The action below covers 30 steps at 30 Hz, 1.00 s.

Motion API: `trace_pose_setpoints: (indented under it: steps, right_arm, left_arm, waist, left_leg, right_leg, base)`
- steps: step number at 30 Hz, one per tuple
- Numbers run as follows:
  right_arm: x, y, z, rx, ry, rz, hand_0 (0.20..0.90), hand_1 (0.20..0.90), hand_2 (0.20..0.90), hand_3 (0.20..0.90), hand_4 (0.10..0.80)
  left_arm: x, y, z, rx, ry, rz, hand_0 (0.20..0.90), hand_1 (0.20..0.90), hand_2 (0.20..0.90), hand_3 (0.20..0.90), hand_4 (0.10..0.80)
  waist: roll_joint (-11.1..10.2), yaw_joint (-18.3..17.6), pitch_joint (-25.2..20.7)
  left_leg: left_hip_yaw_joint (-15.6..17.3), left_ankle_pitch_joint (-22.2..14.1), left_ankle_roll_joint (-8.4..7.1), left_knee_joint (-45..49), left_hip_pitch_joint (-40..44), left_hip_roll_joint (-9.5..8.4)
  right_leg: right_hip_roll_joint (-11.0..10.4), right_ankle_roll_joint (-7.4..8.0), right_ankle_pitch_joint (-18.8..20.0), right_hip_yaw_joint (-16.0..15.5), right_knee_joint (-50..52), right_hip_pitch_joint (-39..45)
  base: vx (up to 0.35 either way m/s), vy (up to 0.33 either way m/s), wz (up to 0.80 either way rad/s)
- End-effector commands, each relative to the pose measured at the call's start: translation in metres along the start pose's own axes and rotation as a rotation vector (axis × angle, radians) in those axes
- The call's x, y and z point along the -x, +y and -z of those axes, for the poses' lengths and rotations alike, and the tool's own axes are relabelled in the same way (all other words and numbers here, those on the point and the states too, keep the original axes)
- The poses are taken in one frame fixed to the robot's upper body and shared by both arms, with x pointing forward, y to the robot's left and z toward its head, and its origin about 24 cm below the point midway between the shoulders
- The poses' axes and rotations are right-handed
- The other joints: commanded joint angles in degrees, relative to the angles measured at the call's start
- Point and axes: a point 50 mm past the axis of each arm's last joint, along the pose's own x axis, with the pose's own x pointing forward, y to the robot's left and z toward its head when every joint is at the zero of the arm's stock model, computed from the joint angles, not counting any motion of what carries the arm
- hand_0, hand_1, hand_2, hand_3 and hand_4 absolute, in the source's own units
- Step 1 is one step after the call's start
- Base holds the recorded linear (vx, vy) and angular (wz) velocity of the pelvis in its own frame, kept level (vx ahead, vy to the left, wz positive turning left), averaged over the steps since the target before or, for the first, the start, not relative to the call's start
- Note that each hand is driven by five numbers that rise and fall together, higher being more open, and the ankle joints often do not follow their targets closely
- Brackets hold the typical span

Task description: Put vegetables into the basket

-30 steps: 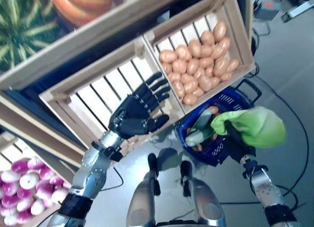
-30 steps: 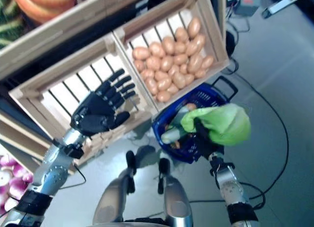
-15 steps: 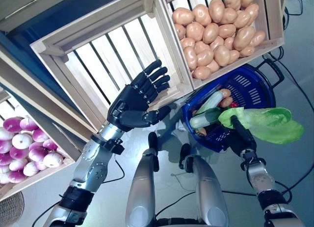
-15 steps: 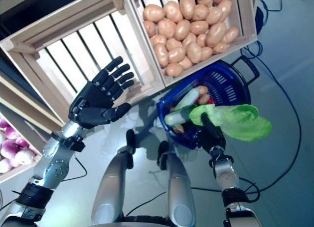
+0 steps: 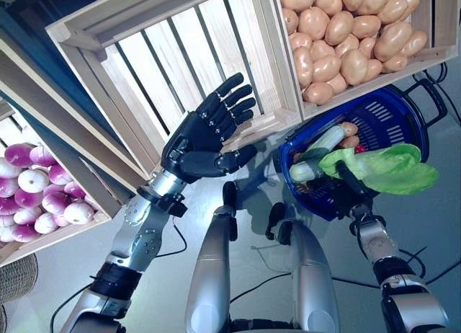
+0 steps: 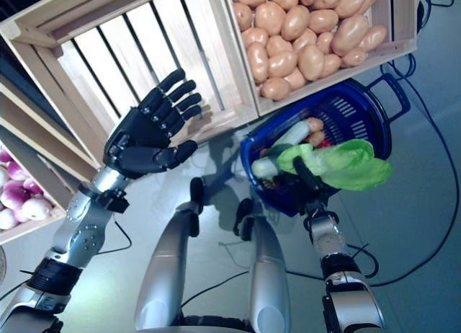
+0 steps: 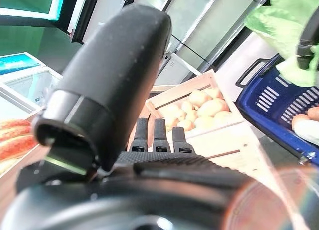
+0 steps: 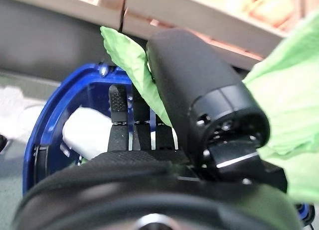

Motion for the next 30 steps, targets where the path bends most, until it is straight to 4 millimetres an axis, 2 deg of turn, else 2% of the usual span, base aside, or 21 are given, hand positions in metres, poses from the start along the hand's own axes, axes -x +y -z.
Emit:
trace_pose_setpoints:
  steps: [1, 2, 3, 4, 5, 6, 7, 8, 13, 16, 21, 30]
  right_arm:
    - [-0.007, 0.02, -0.042, 0.12, -0.082, -0.006, 0.3, 0.3, 0.3, 0.3, 0.4]
    - [-0.009, 0.022, -0.043, 0.13, -0.07, 0.019, 0.3, 0.3, 0.3, 0.3, 0.4]
    - [-0.011, 0.024, -0.044, 0.137, -0.065, 0.032, 0.3, 0.3, 0.3, 0.3, 0.4]
    - [-0.011, 0.022, -0.042, 0.151, -0.038, 0.063, 0.3, 0.3, 0.3, 0.3, 0.4]
    - [-0.013, 0.022, -0.042, 0.158, -0.022, 0.083, 0.3, 0.3, 0.3, 0.3, 0.4]
    - [-0.014, 0.019, -0.043, 0.179, 0.014, 0.142, 0.38, 0.38, 0.38, 0.38, 0.453]
    - [-0.014, 0.018, -0.044, 0.185, 0.02, 0.15, 0.491, 0.491, 0.491, 0.491, 0.527]
    - [-0.016, 0.018, -0.046, 0.196, 0.04, 0.176, 0.9, 0.9, 0.9, 0.9, 0.8]
    - [-0.022, 0.025, -0.055, 0.227, 0.05, 0.235, 0.9, 0.9, 0.9, 0.9, 0.8]
    - [-0.023, 0.027, -0.058, 0.305, 0.06, 0.269, 0.9, 0.9, 0.9, 0.9, 0.8]
    - [-0.02, 0.022, -0.059, 0.34, 0.081, 0.312, 0.9, 0.9, 0.9, 0.9, 0.8]
    - [-0.015, 0.007, -0.061, 0.276, 0.051, 0.387, 0.9, 0.9, 0.9, 0.9, 0.8]
  left_arm:
    - [-0.022, -0.03, -0.028, -0.021, -0.155, 0.156, 0.9, 0.9, 0.9, 0.9, 0.8]
    - [-0.022, -0.03, -0.027, -0.017, -0.153, 0.152, 0.9, 0.9, 0.9, 0.9, 0.8]
    - [-0.024, -0.03, -0.029, -0.019, -0.156, 0.153, 0.9, 0.9, 0.9, 0.9, 0.8]
    - [-0.023, -0.03, -0.027, -0.013, -0.147, 0.149, 0.9, 0.9, 0.9, 0.9, 0.8]
    - [-0.024, -0.031, -0.027, -0.017, -0.146, 0.152, 0.9, 0.9, 0.9, 0.9, 0.8]
    - [-0.025, -0.032, -0.027, -0.019, -0.135, 0.155, 0.9, 0.9, 0.9, 0.9, 0.8]
    - [-0.026, -0.032, -0.027, -0.018, -0.134, 0.155, 0.9, 0.9, 0.9, 0.9, 0.8]
    - [-0.027, -0.032, -0.026, -0.02, -0.128, 0.157, 0.9, 0.9, 0.9, 0.9, 0.8]
    - [-0.032, -0.033, -0.026, -0.011, -0.121, 0.145, 0.9, 0.9, 0.9, 0.9, 0.8]
    - [-0.031, -0.034, -0.025, 0.005, -0.113, 0.13, 0.9, 0.9, 0.9, 0.9, 0.8]
    - [-0.027, -0.031, -0.026, 0.005, -0.096, 0.123, 0.9, 0.9, 0.9, 0.9, 0.8]
    - [-0.023, -0.031, -0.029, -0.004, -0.064, 0.135, 0.9, 0.9, 0.9, 0.9, 0.8]
  waist:
    - [0.74, 0.88, -0.15]
    - [0.8, 1.01, -0.15]
    - [0.9, 1.13, -0.15]
    - [0.95, 1.29, -0.15]
    - [1.07, 1.41, -0.15]
    - [1.41, 1.83, -0.15]
    - [1.54, 1.93, -0.15]
    - [2.0, 2.38, -0.15]
    - [3.46, 3.13, -0.15]
    - [4.32, 3.4, -0.15]
    - [4.41, 3.63, -0.15]
    - [3.99, 3.9, -0.15]
  left_leg:
    - [0.67, -10.63, 0.43, 8.88, -2.16, -1.81]
    - [0.6, -10.95, 0.4, 9.41, -2.94, -1.85]
    - [0.99, -9.68, 0.97, 9.16, -4.51, -1.72]
    - [0.65, -11.3, 0.79, 9.85, -4.04, -1.95]
    - [0.59, -11.26, 0.96, 10.02, -4.77, -2.06]
    - [0.46, -11.69, 1.35, 10.74, -6.08, -2.3]
    - [0.43, -11.76, 1.46, 11.03, -6.5, -2.36]
    - [0.24, -12.18, 1.87, 12.26, -8.08, -2.72]
    - [0.2, -13.46, 2.35, 16.95, -12.4, -3.64]
    - [0.13, -14.04, 2.73, 19.43, -15.09, -4.28]
    - [0.06, -14.24, 3.06, 21.22, -17.4, -4.65]
    - [0.02, -15.32, 3.04, 22.74, -16.82, -4.38]
  right_leg:
    - [-0.35, 2.58, 8.63, 2.92, -5.23, -1.17]
    - [-0.41, 2.69, 8.54, 3.03, -4.81, -1.92]
    - [-0.53, 2.17, 9.64, 2.55, -4.94, -3.56]
    - [-0.46, 2.7, 8.5, 3.1, -4.26, -3.28]
    - [-0.48, 2.65, 8.66, 3.07, -3.99, -4.13]
    - [-0.7, 2.62, 8.55, 2.95, -2.86, -5.74]
    - [-0.81, 2.63, 8.54, 2.89, -2.41, -6.27]
    - [-1.14, 2.54, 8.18, 2.67, -0.39, -8.09]
    - [-2.01, 2.4, 7.07, 2.74, 5.45, -12.7]
    - [-2.39, 2.19, 6.25, 3.06, 8.78, -15.61]
    - [-2.5, 2.43, 6.28, 3.17, 10.9, -18.06]
    - [-2.37, 2.99, 6.54, 2.56, 11.43, -17.15]
  base:
    - [0.062, -0.006, 0.11]
    - [0.041, -0.006, 0.1]
    - [0.046, -0.005, 0.07]
    - [0.018, -0.006, 0.08]
    - [0.089, -0.018, 0.08]
    - [-0.001, -0.017, 0.06]
    - [0.0, -0.023, 0.07]
    - [-0.008, -0.016, 0.05]
    - [-0.01, 0.007, 0.1]
    - [-0.005, 0.023, 0.09]
    - [-0.006, 0.0, 0.08]
    - [0.0, -0.01, -0.01]
